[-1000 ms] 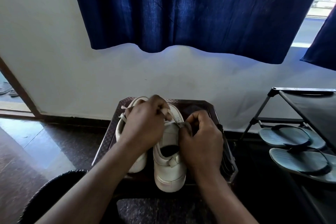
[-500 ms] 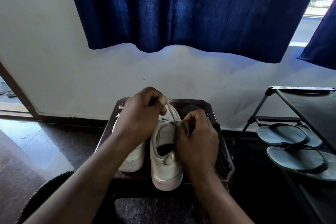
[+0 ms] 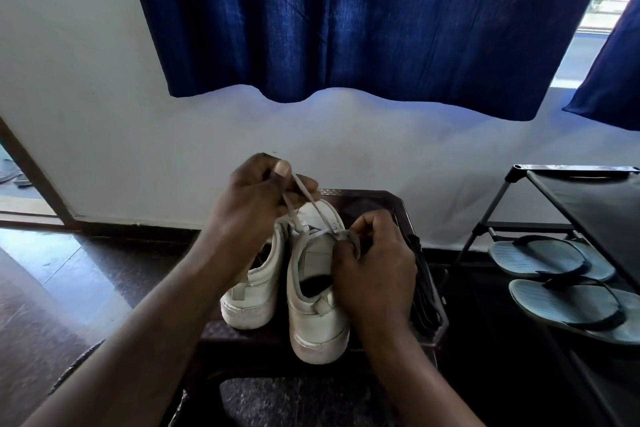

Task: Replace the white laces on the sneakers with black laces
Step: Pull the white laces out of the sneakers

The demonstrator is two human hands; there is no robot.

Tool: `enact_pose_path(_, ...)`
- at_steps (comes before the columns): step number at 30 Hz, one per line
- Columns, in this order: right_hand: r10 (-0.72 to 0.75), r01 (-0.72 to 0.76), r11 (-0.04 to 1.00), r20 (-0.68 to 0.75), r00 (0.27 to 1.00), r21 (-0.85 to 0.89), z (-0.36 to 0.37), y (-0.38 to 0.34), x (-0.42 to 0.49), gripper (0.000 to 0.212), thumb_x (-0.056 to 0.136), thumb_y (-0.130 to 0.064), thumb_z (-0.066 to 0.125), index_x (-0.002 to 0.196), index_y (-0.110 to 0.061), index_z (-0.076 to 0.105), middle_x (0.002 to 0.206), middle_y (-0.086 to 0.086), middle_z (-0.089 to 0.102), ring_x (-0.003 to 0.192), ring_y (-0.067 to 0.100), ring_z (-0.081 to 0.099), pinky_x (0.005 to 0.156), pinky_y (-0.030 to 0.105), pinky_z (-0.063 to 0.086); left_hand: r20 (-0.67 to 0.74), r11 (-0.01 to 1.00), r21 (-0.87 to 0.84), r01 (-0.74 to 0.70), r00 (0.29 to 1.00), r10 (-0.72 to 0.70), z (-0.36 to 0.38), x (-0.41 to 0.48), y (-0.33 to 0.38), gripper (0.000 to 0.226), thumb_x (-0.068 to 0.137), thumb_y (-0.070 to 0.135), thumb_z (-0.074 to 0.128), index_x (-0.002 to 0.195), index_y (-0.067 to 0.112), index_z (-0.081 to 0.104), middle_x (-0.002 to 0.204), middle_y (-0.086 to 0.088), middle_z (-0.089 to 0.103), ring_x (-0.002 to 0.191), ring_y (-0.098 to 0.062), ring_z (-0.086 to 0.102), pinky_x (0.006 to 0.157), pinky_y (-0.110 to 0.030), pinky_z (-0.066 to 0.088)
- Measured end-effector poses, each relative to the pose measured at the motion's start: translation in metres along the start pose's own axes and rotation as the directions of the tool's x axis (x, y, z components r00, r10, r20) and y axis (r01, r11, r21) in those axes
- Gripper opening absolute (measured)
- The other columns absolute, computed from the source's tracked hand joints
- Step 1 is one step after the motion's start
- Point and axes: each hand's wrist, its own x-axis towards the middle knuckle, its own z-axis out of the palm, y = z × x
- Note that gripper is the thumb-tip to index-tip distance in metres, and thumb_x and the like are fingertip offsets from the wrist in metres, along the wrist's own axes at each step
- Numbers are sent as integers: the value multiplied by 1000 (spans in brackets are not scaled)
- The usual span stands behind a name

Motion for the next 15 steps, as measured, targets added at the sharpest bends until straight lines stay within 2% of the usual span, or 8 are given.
enact_pose_path(1, 3, -3, 1000, 1, 1000, 2, 0, 0, 0, 19, 78, -21, 68, 87, -28, 53, 87, -13, 60, 76, 7, 56, 61, 18, 35, 10, 992, -121, 32, 999, -31, 0, 0, -1, 25, 111, 16, 46, 89, 11, 55, 81, -7, 72, 75, -24, 71, 81, -45, 58)
enact_pose_path(2, 3, -3, 1000, 0, 1000, 5, 1, 0, 0, 18, 78, -22, 68, 86, -28, 53, 87, -13, 60, 76, 7, 56, 61, 18, 35, -1, 992, -121, 22, 1000, -22, -1, 0, -3, 26, 111, 22, 47, 88, 13, 54, 74, -4, 66, 66, -21, 66, 77, -46, 59)
enact_pose_path(4, -8, 8, 1000, -9, 1000, 16, 3, 1, 0, 15, 77, -26, 66, 86, -29, 53, 86, -13, 61, 75, 8, 57, 61, 22, 37, -38, 969, 221, -108, 992, 119, -3, 2, -13, 20, 105, 35, 54, 89, 24, 53, 68, 5, 59, 58, -17, 57, 70, -44, 56)
enact_pose_path(6, -24, 24, 999, -25, 999, 28, 4, 2, 0, 13, 75, -31, 62, 85, -29, 53, 86, -13, 61, 75, 9, 58, 62, 25, 40, 75, 767, 590, -252, 963, 258, -1, 1, -20, 16, 99, 38, 63, 100, 29, 50, 69, 5, 57, 62, -19, 55, 64, -42, 49)
enact_pose_path(8, -31, 32, 999, -32, 999, 38, 4, 3, 0, 15, 77, -29, 65, 85, -29, 53, 86, -13, 62, 74, 8, 59, 62, 26, 42, 240, 542, 763, -352, 933, 268, 5, -4, -21, 28, 94, 35, 71, 116, 28, 54, 83, 7, 58, 73, -18, 56, 65, -37, 40)
enact_pose_path(10, -20, 21, 999, -25, 999, 32, 3, 3, 0, 17, 80, -25, 70, 85, -29, 54, 85, -12, 62, 74, 7, 58, 61, 27, 41, 319, 357, 843, -403, 908, 271, 10, -8, -23, 28, 91, 32, 73, 118, 26, 67, 100, 4, 56, 91, -21, 61, 75, -32, 43)
enact_pose_path(12, 2, -2, 1000, -14, 1000, 30, 3, 2, 1, 17, 80, -25, 71, 84, -28, 56, 85, -12, 63, 74, 8, 60, 63, 32, 44, 334, 274, 873, -403, 904, 266, 11, -7, -25, 17, 89, 27, 69, 105, 24, 77, 97, 1, 52, 96, -25, 63, 81, -35, 51)
enact_pose_path(15, 8, -8, 999, -2, 1000, 40, 3, 2, 2, 14, 80, -28, 70, 84, -28, 57, 86, -12, 63, 75, 9, 60, 64, 31, 42, 323, 250, 894, -373, 921, 219, 14, -6, -26, 12, 89, 22, 64, 93, 21, 75, 98, -2, 52, 91, -27, 62, 79, -43, 54)
